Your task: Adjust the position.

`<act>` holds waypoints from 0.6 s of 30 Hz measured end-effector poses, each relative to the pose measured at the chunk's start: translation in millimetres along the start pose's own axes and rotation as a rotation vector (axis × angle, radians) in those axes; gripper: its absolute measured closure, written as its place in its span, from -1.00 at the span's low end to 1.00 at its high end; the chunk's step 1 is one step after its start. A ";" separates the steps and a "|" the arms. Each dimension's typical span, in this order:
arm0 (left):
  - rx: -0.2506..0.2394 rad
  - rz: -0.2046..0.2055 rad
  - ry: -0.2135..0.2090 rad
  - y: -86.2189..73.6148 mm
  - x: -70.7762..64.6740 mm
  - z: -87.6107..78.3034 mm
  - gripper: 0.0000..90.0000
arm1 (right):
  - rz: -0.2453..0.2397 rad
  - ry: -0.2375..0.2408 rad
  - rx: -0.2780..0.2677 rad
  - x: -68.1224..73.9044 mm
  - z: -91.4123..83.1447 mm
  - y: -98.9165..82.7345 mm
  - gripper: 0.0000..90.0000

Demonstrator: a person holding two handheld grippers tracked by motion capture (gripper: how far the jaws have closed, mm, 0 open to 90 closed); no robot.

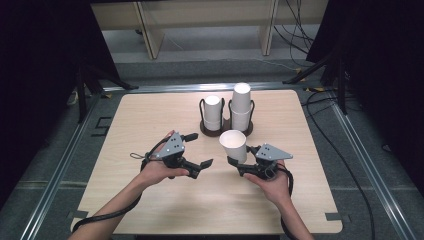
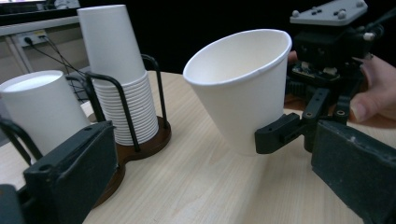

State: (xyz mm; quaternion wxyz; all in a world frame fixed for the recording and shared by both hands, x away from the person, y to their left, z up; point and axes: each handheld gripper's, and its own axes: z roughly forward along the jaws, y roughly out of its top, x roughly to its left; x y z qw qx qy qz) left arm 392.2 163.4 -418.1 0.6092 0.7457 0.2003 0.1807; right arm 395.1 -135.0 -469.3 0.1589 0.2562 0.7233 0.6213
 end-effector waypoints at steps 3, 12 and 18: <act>-0.036 -0.044 0.029 -4.5 2.1 -0.6 -0.99 | 0.014 -0.036 -0.024 -0.5 1.9 -2.0 -0.24; -0.092 -0.105 0.071 -6.4 5.8 1.5 -0.97 | 0.067 -0.082 -0.079 0.8 4.3 -1.2 -0.24; -0.109 -0.145 0.082 -8.2 4.0 3.8 -0.98 | 0.106 -0.075 -0.121 1.4 7.0 -2.3 -0.24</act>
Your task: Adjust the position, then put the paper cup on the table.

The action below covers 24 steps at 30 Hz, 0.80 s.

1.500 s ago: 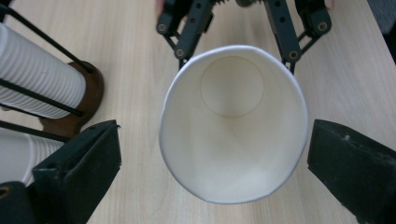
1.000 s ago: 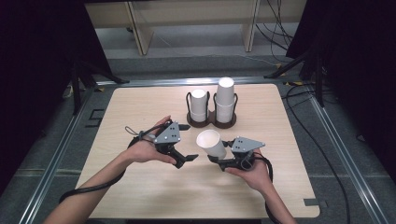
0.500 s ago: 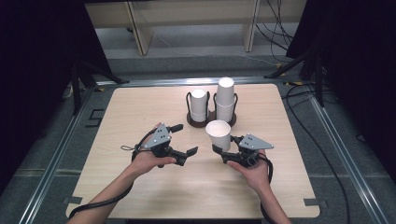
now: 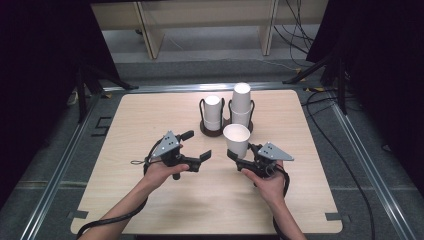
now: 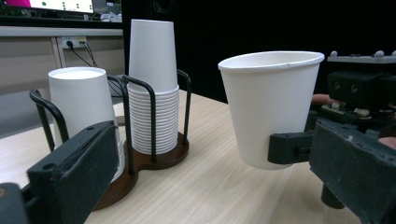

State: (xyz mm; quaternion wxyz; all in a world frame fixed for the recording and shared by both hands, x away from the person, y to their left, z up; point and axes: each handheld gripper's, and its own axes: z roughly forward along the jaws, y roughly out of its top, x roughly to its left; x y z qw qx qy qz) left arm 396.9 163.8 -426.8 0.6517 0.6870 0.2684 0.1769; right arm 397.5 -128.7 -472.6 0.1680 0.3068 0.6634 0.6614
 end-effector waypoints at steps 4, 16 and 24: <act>0.006 -0.007 -0.006 -0.2 -1.2 1.4 -0.98 | -0.014 -0.024 0.012 1.0 0.8 1.0 -0.24; 0.017 -0.041 -0.011 2.2 -3.2 3.8 -0.98 | -0.010 -0.004 0.012 5.4 4.6 6.6 -0.24; 0.022 -0.077 -0.018 4.6 -3.5 5.8 -0.98 | -0.035 0.017 0.035 5.7 16.7 3.8 -0.24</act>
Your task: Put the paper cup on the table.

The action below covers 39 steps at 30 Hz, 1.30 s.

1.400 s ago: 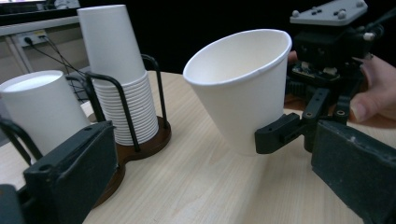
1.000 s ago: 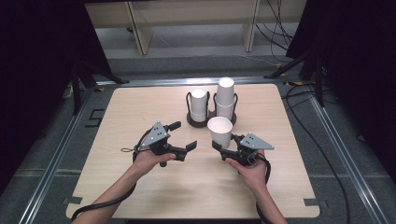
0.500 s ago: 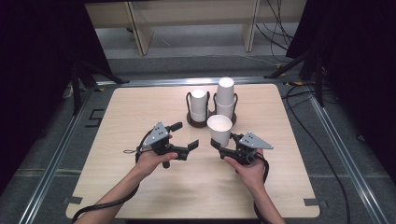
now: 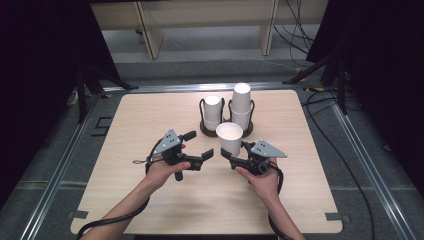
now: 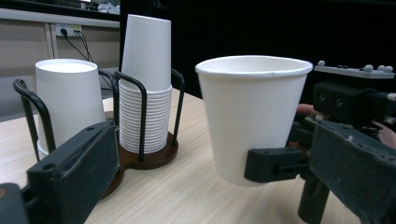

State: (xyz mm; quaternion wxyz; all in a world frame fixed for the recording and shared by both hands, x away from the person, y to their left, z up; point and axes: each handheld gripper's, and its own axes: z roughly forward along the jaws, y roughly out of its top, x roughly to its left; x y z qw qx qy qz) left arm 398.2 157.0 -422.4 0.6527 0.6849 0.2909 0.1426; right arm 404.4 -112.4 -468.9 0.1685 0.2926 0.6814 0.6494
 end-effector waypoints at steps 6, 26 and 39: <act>0.009 -0.024 -0.014 0.3 -1.8 12.9 -0.98 | -0.026 0.024 0.003 0.8 5.9 -0.7 -0.24; 0.013 -0.011 -0.065 7.9 -15.5 39.3 -0.92 | -0.037 0.041 0.040 17.4 6.8 -2.3 -0.24; 0.035 0.048 -0.057 2.5 -17.2 41.3 -0.51 | -0.060 0.038 0.086 17.9 11.9 -4.1 -0.34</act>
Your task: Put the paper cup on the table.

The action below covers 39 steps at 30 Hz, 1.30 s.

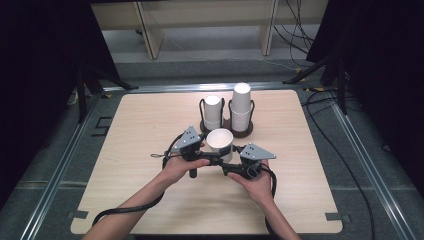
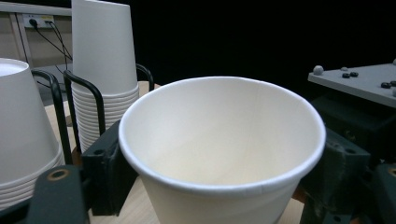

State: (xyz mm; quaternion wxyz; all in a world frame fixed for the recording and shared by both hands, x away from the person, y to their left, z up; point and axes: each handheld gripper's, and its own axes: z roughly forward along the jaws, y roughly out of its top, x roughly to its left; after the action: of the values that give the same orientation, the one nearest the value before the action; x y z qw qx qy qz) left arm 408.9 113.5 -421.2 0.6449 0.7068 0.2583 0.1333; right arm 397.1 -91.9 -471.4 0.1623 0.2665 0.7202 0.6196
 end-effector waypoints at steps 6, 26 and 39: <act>-0.018 0.065 0.029 2.2 -1.8 -3.9 -0.47 | 0.014 -0.015 0.068 1.2 -0.6 -2.8 -0.53; -0.031 0.119 0.220 2.6 30.1 -55.0 -0.47 | 0.040 -0.108 0.058 -11.1 -35.5 -12.4 -0.53; -0.017 0.124 0.392 -12.7 58.5 -96.6 -0.47 | 0.049 -0.158 0.020 -21.2 -47.3 -12.0 -0.52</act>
State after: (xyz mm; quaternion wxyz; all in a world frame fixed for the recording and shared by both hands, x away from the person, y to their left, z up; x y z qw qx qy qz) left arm 404.6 226.8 -429.3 0.5789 0.6764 0.3337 0.3100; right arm 385.3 -143.5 -476.8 0.2006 0.3337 0.7047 0.5931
